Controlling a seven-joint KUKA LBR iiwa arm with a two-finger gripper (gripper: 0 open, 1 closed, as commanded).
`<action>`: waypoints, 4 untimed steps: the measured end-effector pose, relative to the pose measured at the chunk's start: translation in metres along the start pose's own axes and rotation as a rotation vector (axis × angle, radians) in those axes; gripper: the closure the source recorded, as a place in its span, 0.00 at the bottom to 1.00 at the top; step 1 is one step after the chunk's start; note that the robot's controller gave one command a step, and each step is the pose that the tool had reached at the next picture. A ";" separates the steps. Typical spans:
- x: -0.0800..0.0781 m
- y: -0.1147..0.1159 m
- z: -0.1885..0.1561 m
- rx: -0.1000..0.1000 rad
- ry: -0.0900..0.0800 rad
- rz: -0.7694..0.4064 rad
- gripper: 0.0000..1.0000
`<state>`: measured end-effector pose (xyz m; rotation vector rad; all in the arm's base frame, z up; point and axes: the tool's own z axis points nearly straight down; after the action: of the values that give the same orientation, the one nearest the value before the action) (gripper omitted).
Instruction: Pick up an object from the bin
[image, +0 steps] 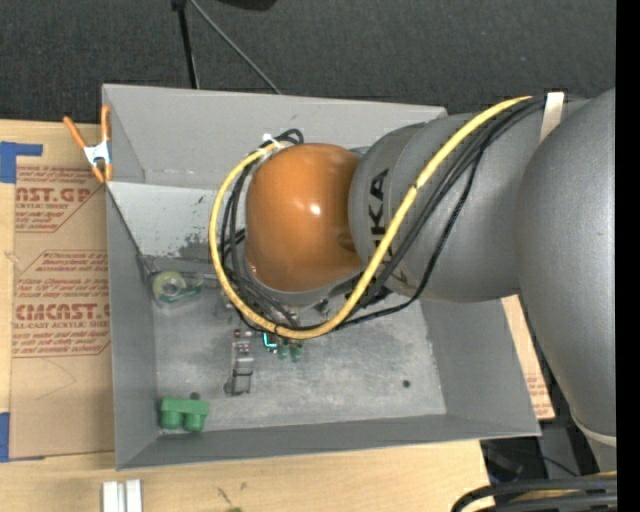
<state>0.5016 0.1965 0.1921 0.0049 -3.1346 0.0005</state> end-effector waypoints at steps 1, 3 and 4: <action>0.014 0.048 0.124 0.001 -0.006 -0.267 0.00; 0.022 0.052 0.082 -0.002 -0.007 0.160 0.00; 0.021 0.043 0.124 -0.001 -0.006 0.277 0.00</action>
Offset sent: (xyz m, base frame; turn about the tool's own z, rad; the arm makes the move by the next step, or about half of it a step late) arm -0.0149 0.0475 -0.1221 -0.2651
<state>0.4796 0.2392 0.0682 -0.4284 -3.1110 0.0006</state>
